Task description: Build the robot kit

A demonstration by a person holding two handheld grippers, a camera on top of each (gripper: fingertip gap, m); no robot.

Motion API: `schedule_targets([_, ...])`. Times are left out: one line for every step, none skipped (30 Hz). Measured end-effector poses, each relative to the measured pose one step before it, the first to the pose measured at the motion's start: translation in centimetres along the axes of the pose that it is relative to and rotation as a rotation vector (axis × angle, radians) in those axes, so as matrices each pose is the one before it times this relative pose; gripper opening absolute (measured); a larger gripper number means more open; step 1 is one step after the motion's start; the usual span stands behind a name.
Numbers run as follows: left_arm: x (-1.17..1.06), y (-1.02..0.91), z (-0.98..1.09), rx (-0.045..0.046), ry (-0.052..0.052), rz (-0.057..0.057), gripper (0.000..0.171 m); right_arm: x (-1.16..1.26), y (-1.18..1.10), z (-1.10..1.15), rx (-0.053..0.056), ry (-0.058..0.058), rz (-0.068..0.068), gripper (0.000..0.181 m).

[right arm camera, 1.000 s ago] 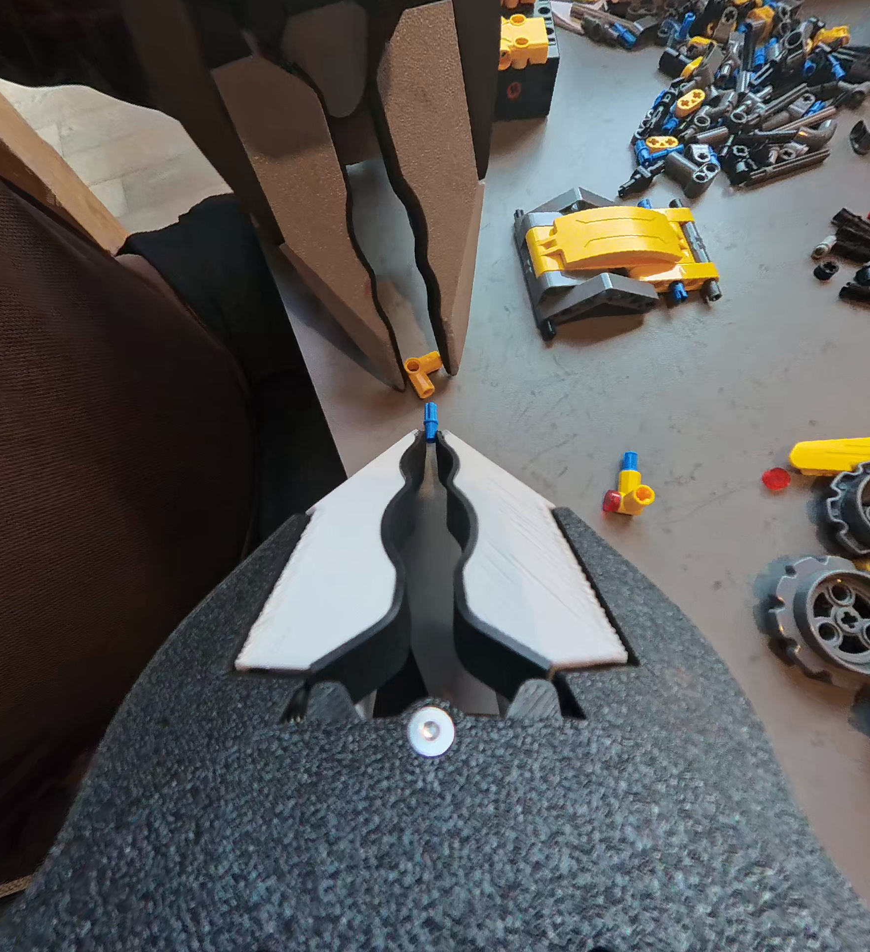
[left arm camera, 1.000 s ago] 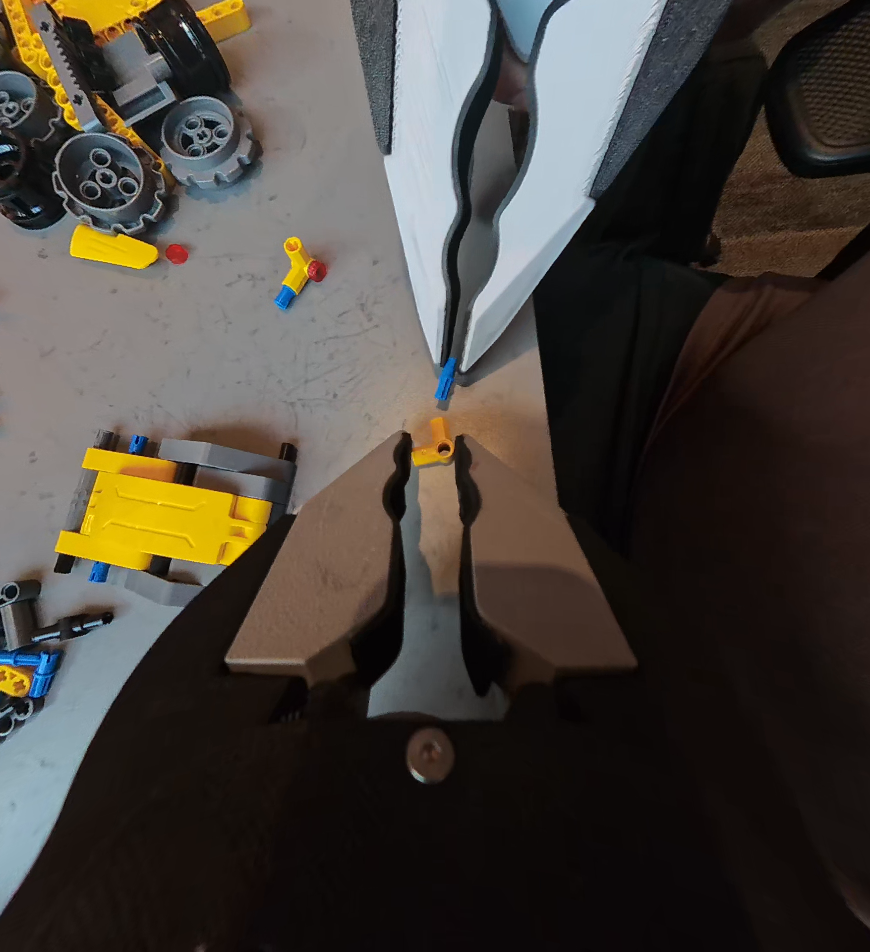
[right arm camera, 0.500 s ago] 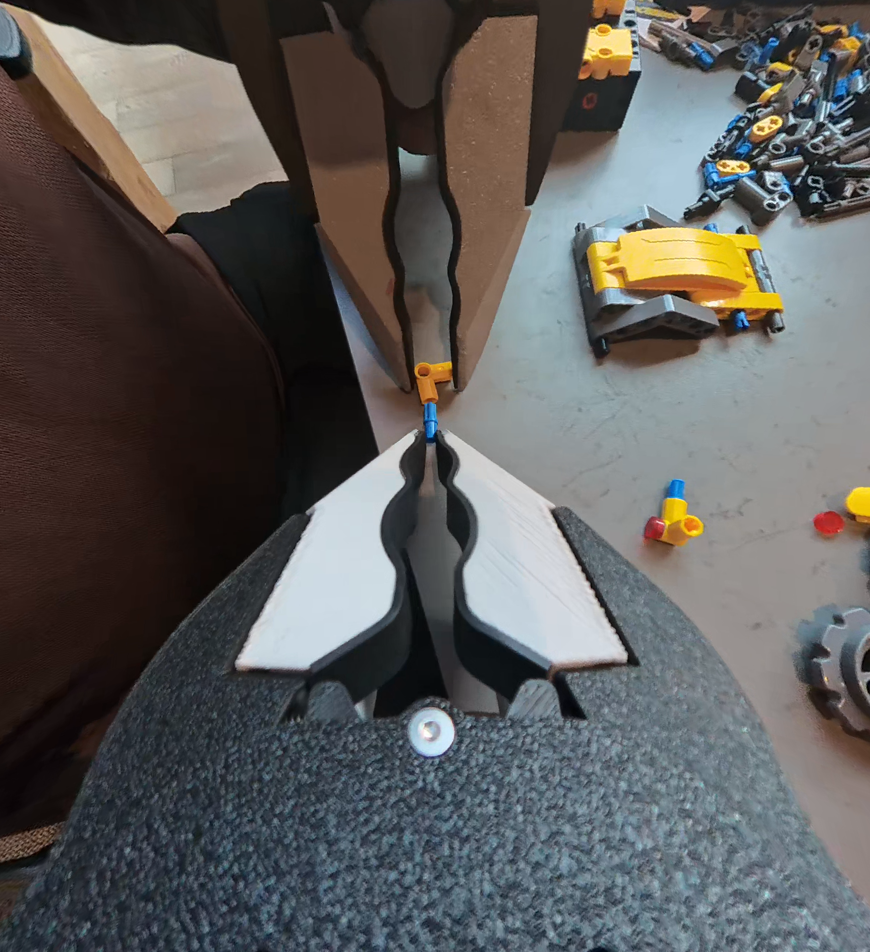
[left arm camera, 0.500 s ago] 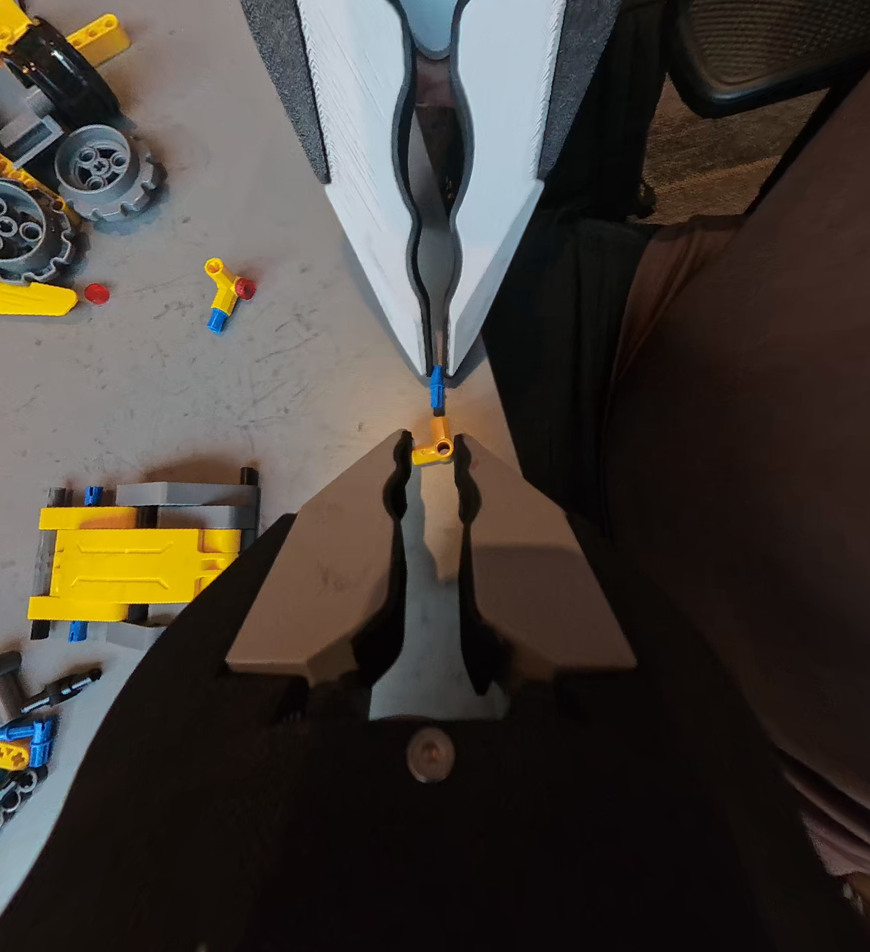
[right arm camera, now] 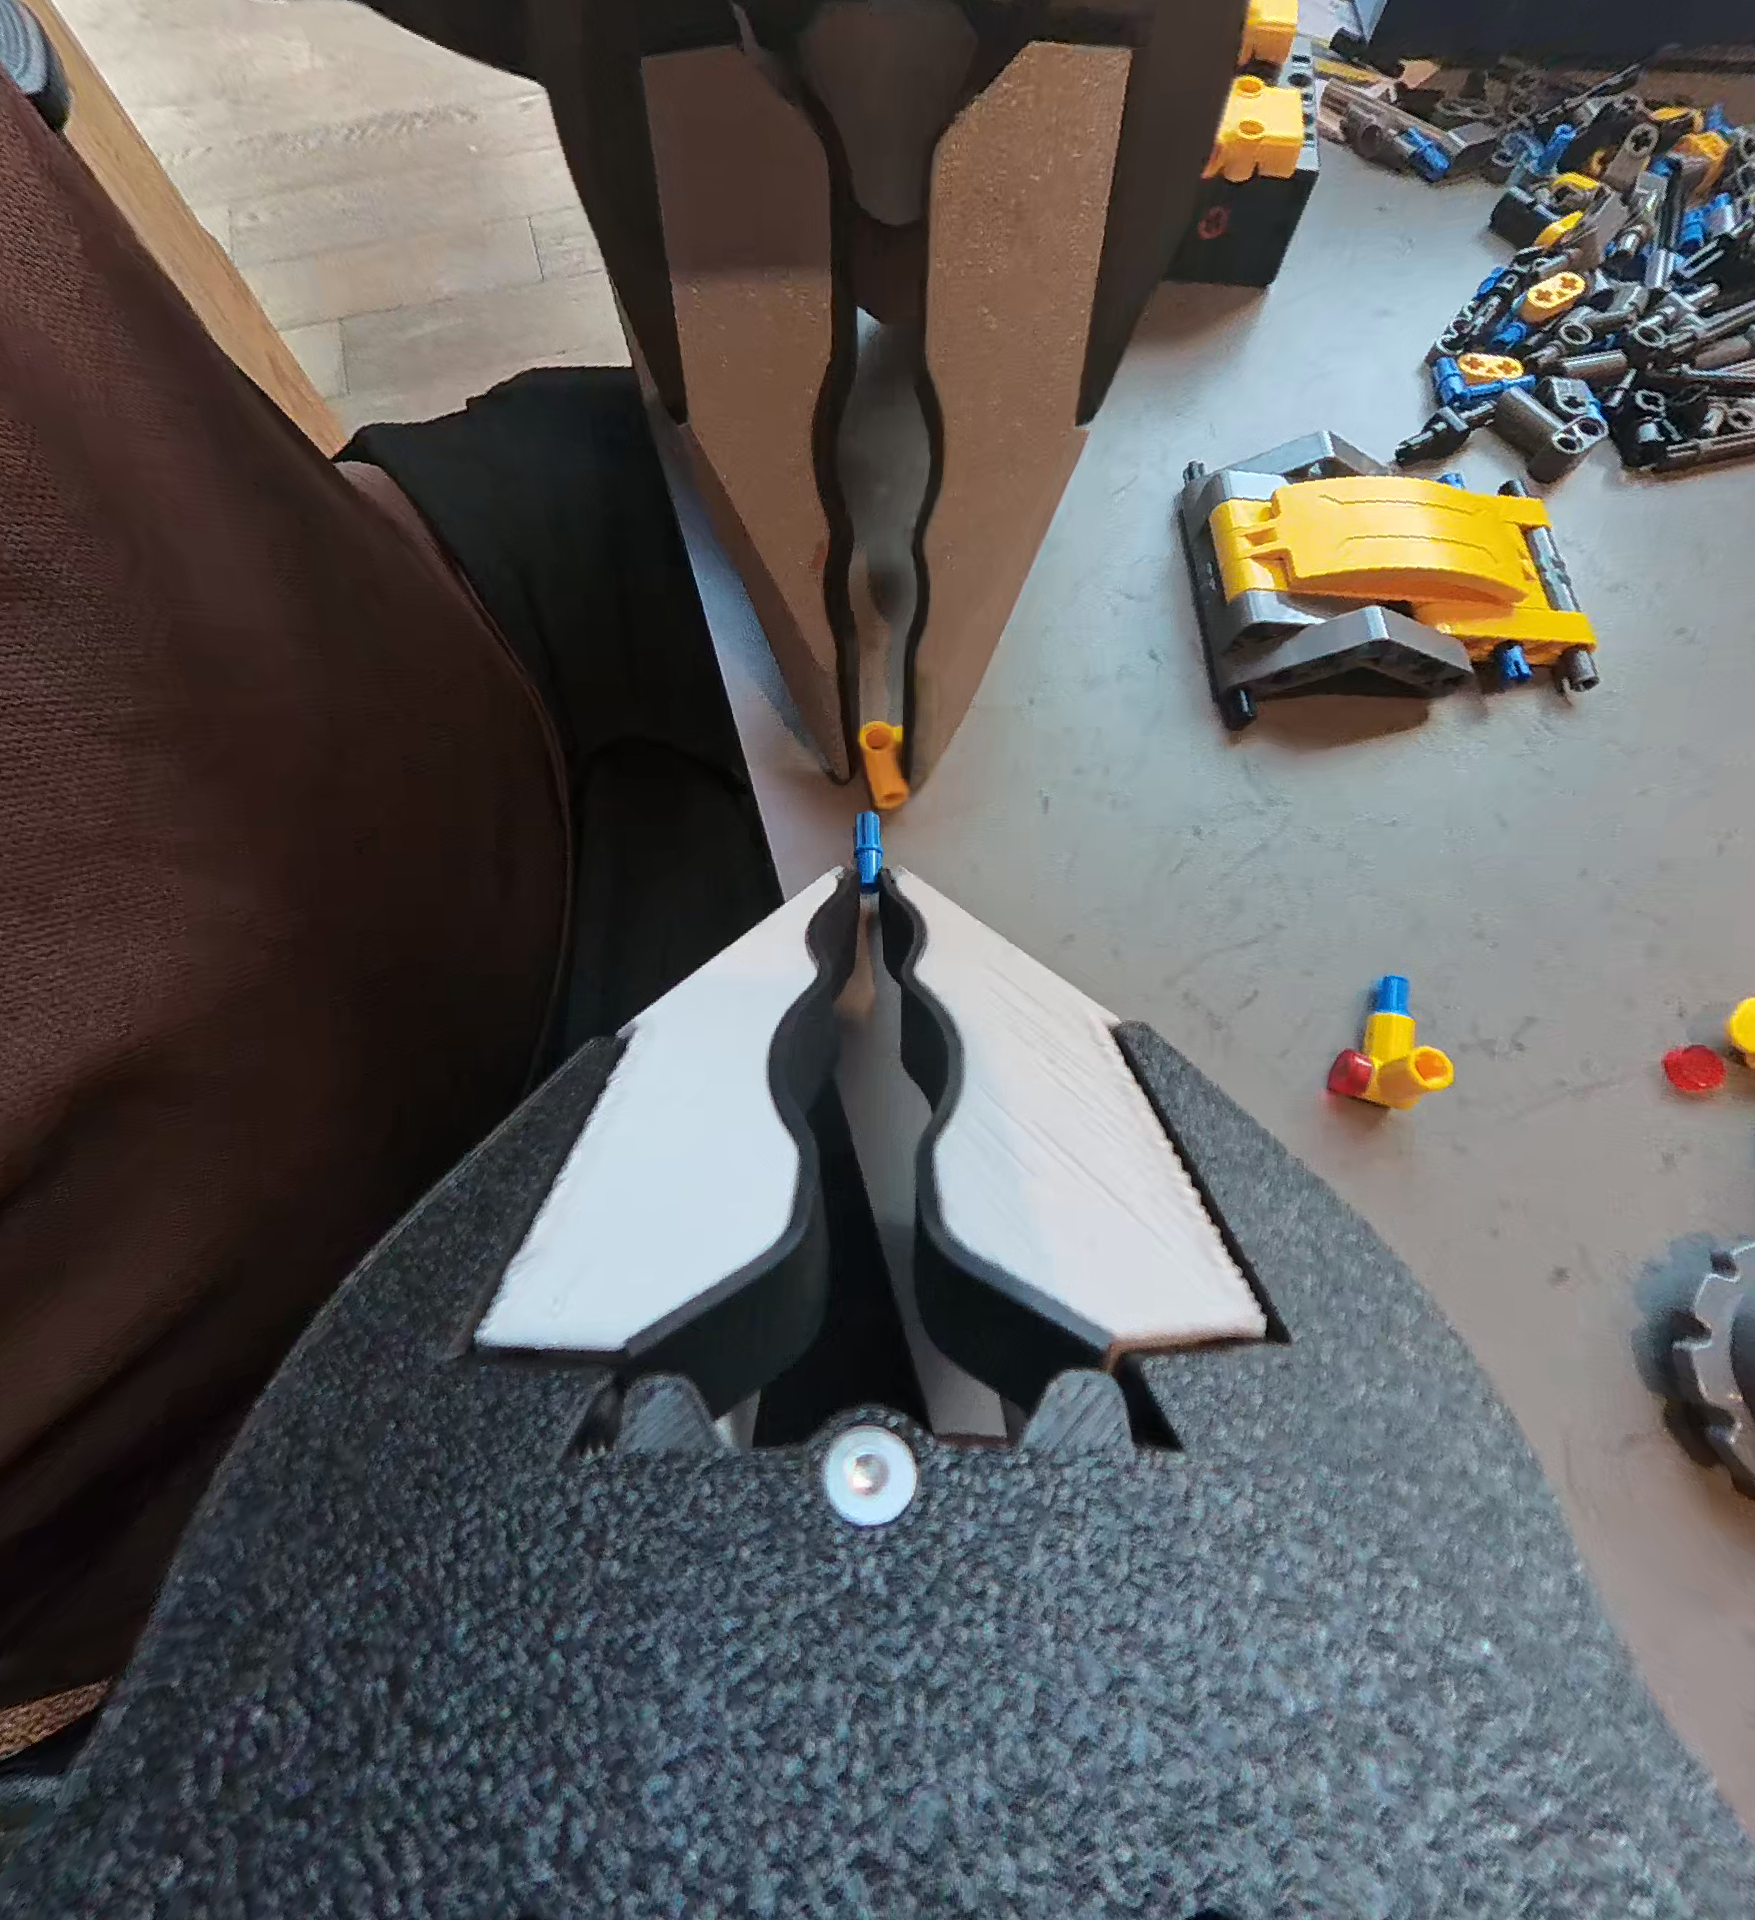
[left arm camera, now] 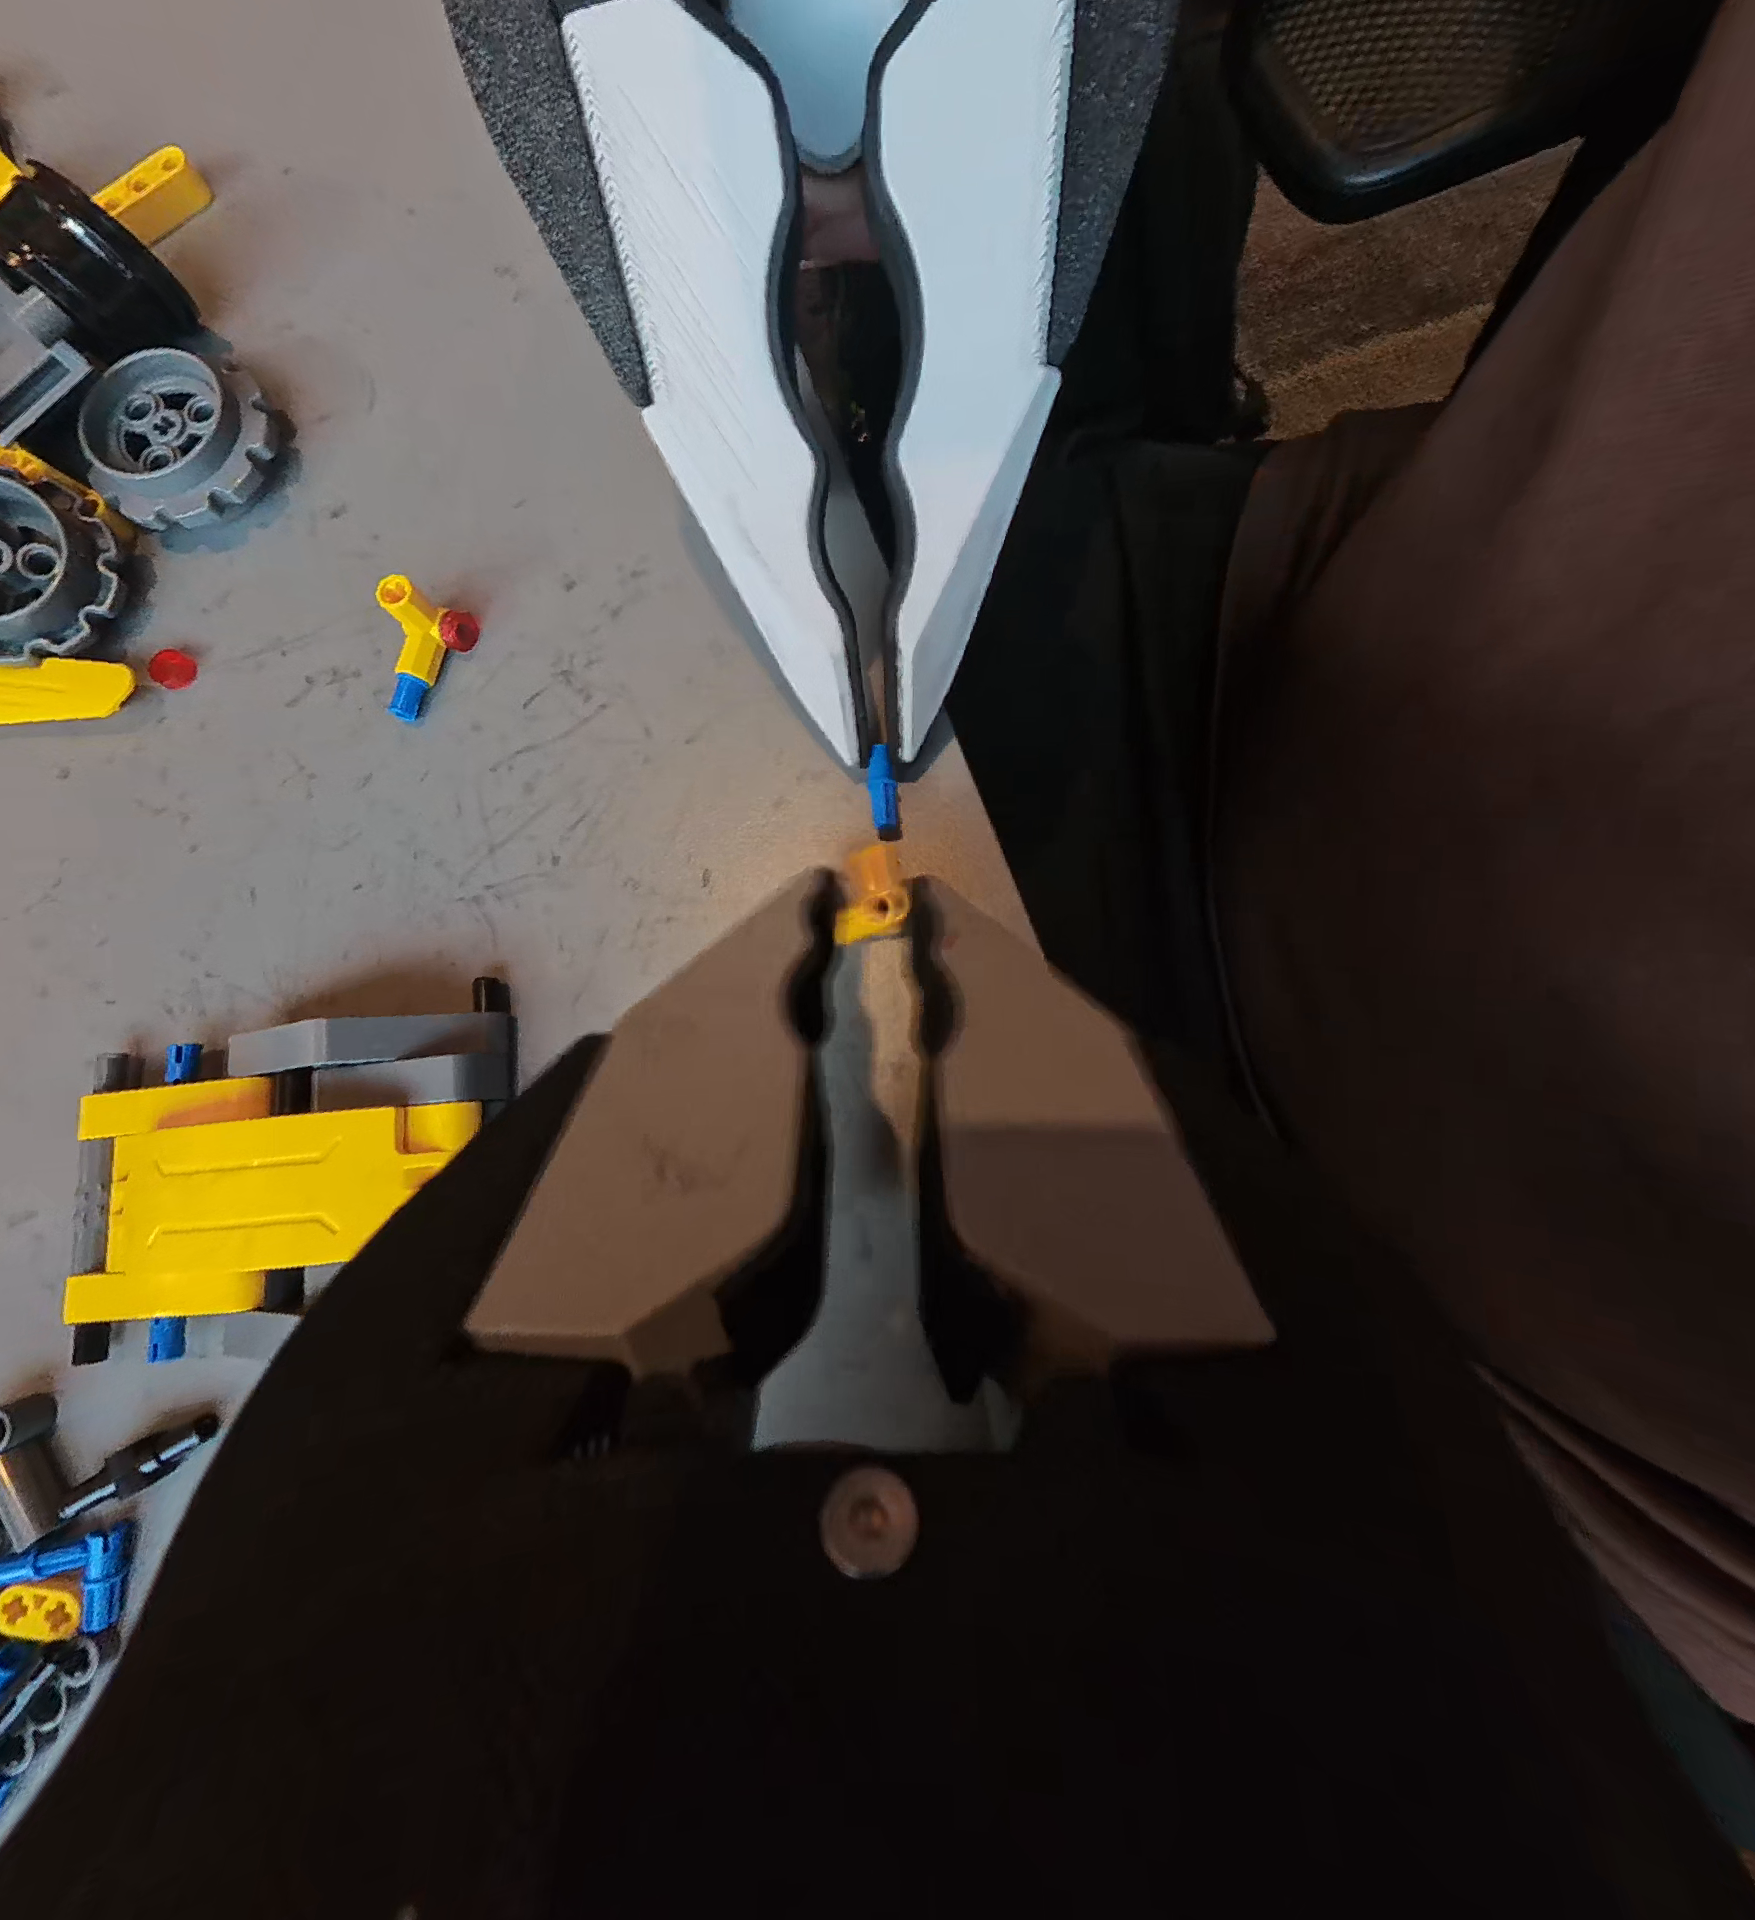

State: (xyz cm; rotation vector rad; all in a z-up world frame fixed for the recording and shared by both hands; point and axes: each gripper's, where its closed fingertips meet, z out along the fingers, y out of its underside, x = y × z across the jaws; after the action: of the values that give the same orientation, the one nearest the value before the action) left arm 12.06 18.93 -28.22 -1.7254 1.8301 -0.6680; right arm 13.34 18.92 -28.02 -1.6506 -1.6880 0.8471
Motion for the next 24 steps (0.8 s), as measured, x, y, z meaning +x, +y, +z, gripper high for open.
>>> schedule_targets([0.079, 0.0, 0.001, 0.00107, 0.0034, 0.01, 0.006, 0.01, -0.037, 0.049, 0.0015, 0.0, -0.0028, 0.003])
schedule_targets([0.008, -0.004, 0.008, 0.00112, 0.0009, 0.0051, 0.006, 0.019, -0.002, 0.026, -0.0006, 0.0021, -0.0028, 0.003])
schedule_targets([-0.004, -0.01, 0.01, 0.00045, 0.0013, -0.0041, 0.006, 0.039, 0.026, -0.013, -0.0019, 0.0032, -0.002, 0.003])
schedule_targets([-0.027, -0.032, 0.031, 0.00054, -0.0004, -0.0071, 0.006, 0.027, 0.067, -0.039, -0.003, 0.0027, -0.0015, 0.003])
schedule_targets([-0.009, -0.023, 0.021, 0.00005, -0.0028, -0.0031, 0.006, 0.077, 0.061, -0.06, -0.0003, 0.0048, -0.0002, 0.003])
schedule_targets([0.013, -0.016, 0.026, -0.00022, -0.0035, 0.001, 0.006, 0.12, 0.02, -0.075, 0.0043, 0.0067, 0.0045, 0.003])
schedule_targets([0.029, -0.021, 0.01, -0.00135, -0.0022, -0.0002, 0.006, 0.089, -0.02, -0.09, 0.0087, 0.002, 0.0096, 0.003])
schedule_targets([0.065, -0.031, 0.025, -0.00206, 0.002, -0.0029, 0.006, 0.086, -0.053, -0.076, 0.0108, -0.0011, 0.0141, 0.003])
schedule_targets([0.108, -0.025, 0.022, -0.0025, 0.0057, -0.0002, 0.006, 0.064, -0.06, -0.07, 0.0092, -0.0024, 0.0148, 0.003])
schedule_targets([0.161, -0.053, 0.032, -0.00002, 0.0092, 0.0007, 0.006, 0.04, -0.039, -0.057, 0.0069, -0.0026, 0.0107, 0.003])
schedule_targets([0.128, -0.051, 0.037, 0.00138, 0.0076, 0.0009, 0.006, -0.015, -0.011, -0.039, 0.0039, -0.0027, 0.0055, 0.003])
schedule_targets([0.08, -0.031, 0.018, 0.00142, 0.0038, 0.0061, 0.006, -0.097, 0.012, -0.032, 0.0012, -0.0044, 0.0009, 0.003])
schedule_targets([-0.008, -0.007, -0.005, -0.00203, -0.005, 0.0164, 0.006, -0.12, 0.02, -0.051, 0.002, -0.0037, -0.0014, 0.003])
schedule_targets([-0.175, -0.02, -0.013, -0.00444, -0.0237, 0.0224, 0.006, -0.12, 0.002, -0.093, 0.0046, -0.0031, -0.0019, 0.003])
schedule_targets([-0.023, -0.06, -0.016, -0.00274, -0.0193, 0.0292, 0.005, -0.003, -0.066, -0.195, 0.01, 0.0047, -0.0033, 0.003])
schedule_targets([0.217, -0.425, -0.104, 0.02, -0.0098, 0.0372, 0.005, 0.11, -0.162, -0.34, 0.0183, 0.0106, -0.0036, 0.003])
schedule_targets([0.266, -0.819, -0.21, 0.04473, -0.0102, 0.0406, 0.005, 0.105, -0.302, -0.482, 0.026, 0.0061, 0.0015, 0.003])
schedule_targets([0.143, -0.87, -0.269, 0.04529, -0.0124, 0.0291, 0.005, 0.014, -0.433, -0.578, 0.0333, -0.003, 0.0071, 0.003])
schedule_targets([-0.122, -0.808, -0.32, 0.03938, -0.0208, 0.0124, 0.005, -0.045, -0.524, -0.641, 0.037, -0.0079, 0.0097, 0.003])
schedule_targets([-0.317, -0.928, -0.417, 0.04941, -0.0277, 0.0035, 0.005, -0.037, -0.556, -0.668, 0.035, -0.007, 0.0105, 0.003])
schedule_targets([-0.326, -1.144, -0.513, 0.06488, -0.0234, -0.0036, 0.005, -0.07, -0.557, -0.642, 0.0324, -0.007, 0.0085, 0.003])
schedule_targets([-0.293, -1.304, -0.551, 0.07736, -0.0136, -0.0176, 0.004, -0.165, -0.613, -0.611, 0.0339, -0.0116, 0.006, 0.003])
schedule_targets([-0.222, -1.299, -0.521, 0.08025, -0.0022, -0.0302, 0.004, -0.237, -0.677, -0.559, 0.0364, -0.0143, 0.0065, 0.003])
schedule_targets([-0.22, -1.133, -0.441, 0.07014, -0.0013, -0.0273, 0.004, -0.261, -0.727, -0.487, 0.0381, -0.0145, 0.0066, 0.003])
